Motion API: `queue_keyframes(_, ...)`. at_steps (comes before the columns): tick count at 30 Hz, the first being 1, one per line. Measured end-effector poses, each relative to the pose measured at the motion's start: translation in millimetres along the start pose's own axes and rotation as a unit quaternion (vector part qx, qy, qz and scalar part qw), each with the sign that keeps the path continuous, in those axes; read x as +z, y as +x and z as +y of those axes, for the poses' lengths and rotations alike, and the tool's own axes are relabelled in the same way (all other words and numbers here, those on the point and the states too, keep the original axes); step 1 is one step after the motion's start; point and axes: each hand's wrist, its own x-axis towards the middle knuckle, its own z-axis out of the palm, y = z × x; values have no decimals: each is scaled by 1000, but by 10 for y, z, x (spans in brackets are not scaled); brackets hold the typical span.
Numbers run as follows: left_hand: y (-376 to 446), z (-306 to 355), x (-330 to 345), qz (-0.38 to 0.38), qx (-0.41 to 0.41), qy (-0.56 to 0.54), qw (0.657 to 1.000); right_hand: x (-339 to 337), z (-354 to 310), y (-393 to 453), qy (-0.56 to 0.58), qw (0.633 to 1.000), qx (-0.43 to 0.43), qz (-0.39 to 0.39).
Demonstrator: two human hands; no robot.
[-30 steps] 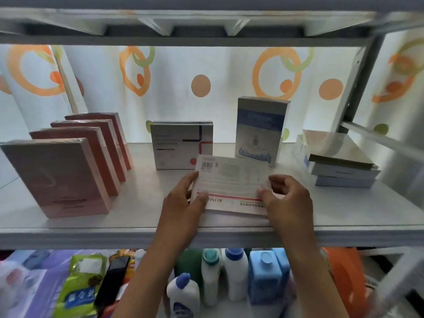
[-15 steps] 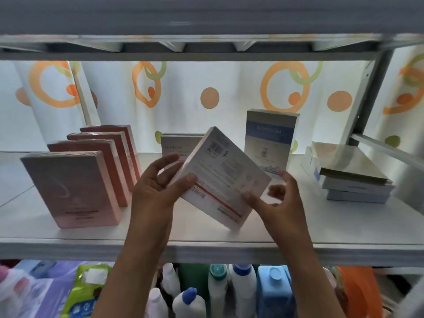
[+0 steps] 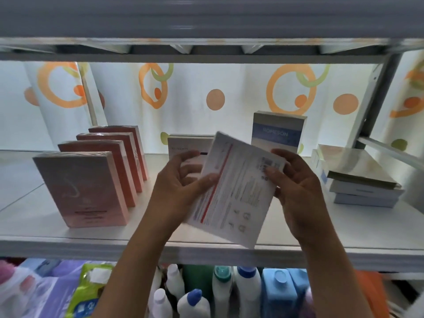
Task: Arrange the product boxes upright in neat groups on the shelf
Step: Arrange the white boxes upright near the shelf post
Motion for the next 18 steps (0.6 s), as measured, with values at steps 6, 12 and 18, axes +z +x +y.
queue_keyframes(6, 2, -256, -81, -16, -54, -42, 998, 34, 279, 17, 179, 973, 104, 100)
queue_keyframes(12, 70, -489, -43, 107, -57, -107, 987, 25, 493, -2, 95, 971, 213, 61)
queue_keyframes(18, 48, -656, -40, 131, -39, -85, 987, 71, 568, -39, -68, 978, 195, 14)
